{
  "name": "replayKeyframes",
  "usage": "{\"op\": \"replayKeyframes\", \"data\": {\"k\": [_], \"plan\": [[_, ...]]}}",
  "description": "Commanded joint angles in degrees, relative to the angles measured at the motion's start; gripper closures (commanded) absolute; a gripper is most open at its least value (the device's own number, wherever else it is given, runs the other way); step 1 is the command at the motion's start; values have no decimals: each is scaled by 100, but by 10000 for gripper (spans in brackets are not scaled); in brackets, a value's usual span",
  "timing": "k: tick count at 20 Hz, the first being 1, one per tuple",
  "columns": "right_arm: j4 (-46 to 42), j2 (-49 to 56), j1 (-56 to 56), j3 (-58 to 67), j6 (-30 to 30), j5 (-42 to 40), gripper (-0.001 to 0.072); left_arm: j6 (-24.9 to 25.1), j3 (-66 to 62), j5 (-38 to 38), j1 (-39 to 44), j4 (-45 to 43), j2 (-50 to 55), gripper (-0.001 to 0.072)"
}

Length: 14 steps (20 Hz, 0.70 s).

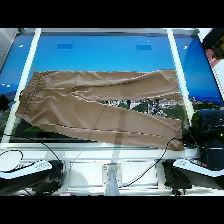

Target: Fold the clothes and pants, and hang the long-sleeved shirts on hangers.

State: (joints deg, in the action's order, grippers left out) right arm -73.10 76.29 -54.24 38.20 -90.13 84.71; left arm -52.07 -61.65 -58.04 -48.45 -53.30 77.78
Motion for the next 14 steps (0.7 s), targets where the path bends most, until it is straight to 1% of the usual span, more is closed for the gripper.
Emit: {"op": "replayKeyframes", "data": {"k": [1, 5, 8, 9, 10, 12, 13, 14], "plan": [[455, 0, 0, 2, 761, 328, 699, 2, 2, -2, 2, 0, 50, 678], [1272, -111, 2, 275, 1567, 428, 699, 2, -7, 0, 0, 2, 39, 678], [1469, -498, 0, 833, 2385, 407, 699, 2, -7, 0, -22, 0, -162, 678], [1447, -682, 0, 1010, 2544, 376, 699, 2, -7, 0, -31, -9, -286, 678], [1403, -852, 0, 1147, 2649, 358, 699, 0, -7, -4, -61, -22, -407, 678], [1408, -1198, 0, 1263, 2660, 258, 699, -31, -4, -107, -173, -24, -647, 678], [1408, -1370, 0, 1248, 2660, 175, 699, -103, -4, -267, -236, -46, -715, 678], [1381, -1486, 0, 1246, 2662, 122, 699, -291, -4, -496, -299, -197, -754, 678]]}}
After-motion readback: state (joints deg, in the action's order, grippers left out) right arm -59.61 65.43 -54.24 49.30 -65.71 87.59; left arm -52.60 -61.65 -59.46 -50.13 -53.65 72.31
